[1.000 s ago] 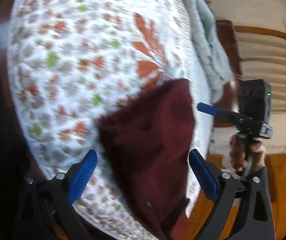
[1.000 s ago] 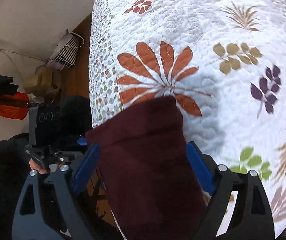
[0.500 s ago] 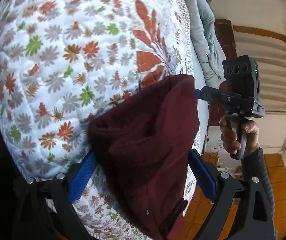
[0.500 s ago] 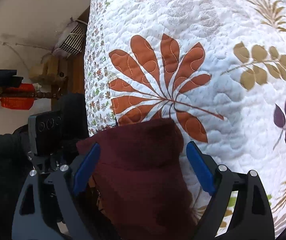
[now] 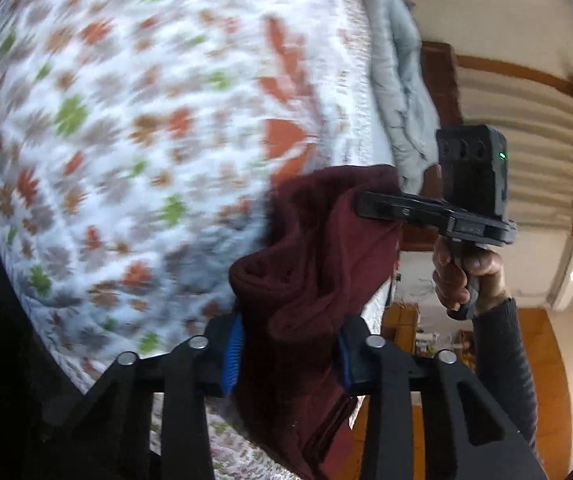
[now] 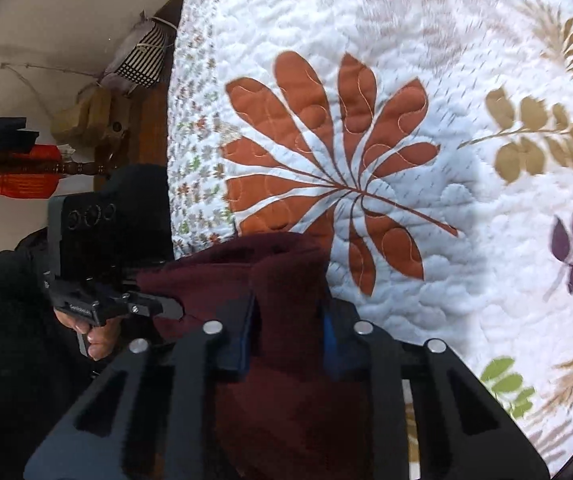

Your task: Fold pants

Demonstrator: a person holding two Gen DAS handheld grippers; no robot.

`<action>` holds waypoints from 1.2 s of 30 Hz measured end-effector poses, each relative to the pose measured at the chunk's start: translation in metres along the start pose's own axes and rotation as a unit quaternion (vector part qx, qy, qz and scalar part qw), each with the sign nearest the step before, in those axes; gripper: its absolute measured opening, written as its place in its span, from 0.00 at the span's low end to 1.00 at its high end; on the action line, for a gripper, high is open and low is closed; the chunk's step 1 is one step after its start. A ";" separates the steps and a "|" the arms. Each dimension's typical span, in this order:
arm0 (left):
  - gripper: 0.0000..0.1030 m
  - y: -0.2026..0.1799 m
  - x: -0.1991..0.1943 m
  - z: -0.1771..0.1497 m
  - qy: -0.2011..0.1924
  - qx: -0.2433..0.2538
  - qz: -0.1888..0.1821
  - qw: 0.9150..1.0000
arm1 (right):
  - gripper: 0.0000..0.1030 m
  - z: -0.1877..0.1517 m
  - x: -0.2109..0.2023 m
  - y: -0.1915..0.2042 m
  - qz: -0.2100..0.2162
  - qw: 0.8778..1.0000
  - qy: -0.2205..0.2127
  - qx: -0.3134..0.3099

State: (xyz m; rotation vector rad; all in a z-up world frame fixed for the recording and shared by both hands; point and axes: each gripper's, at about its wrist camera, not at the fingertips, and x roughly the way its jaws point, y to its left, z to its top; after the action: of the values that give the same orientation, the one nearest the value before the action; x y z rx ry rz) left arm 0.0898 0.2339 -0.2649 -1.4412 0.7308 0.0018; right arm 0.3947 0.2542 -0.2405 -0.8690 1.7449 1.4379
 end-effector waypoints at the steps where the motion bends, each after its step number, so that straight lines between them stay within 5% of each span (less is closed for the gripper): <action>1: 0.31 -0.009 -0.003 -0.002 0.000 0.014 -0.008 1.000 | 0.22 -0.004 -0.008 0.005 -0.008 1.000 -0.007 0.000; 7: 0.30 -0.068 -0.022 -0.019 0.000 0.099 -0.034 0.994 | 0.19 -0.042 -0.062 0.041 -0.056 0.997 -0.050 -0.004; 18: 0.29 -0.176 -0.029 -0.075 0.024 0.223 -0.074 0.972 | 0.15 -0.153 -0.155 0.100 -0.143 0.981 -0.127 0.017; 36: 0.28 -0.261 -0.009 -0.161 0.073 0.336 -0.091 0.935 | 0.12 -0.300 -0.199 0.145 -0.229 0.954 -0.183 0.063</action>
State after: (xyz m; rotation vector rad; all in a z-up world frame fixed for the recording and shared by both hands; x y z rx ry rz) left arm 0.1203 0.0501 -0.0211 -0.8473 0.6284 -0.4632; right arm 0.3466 -0.0066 0.0435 -0.8114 1.2404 1.0821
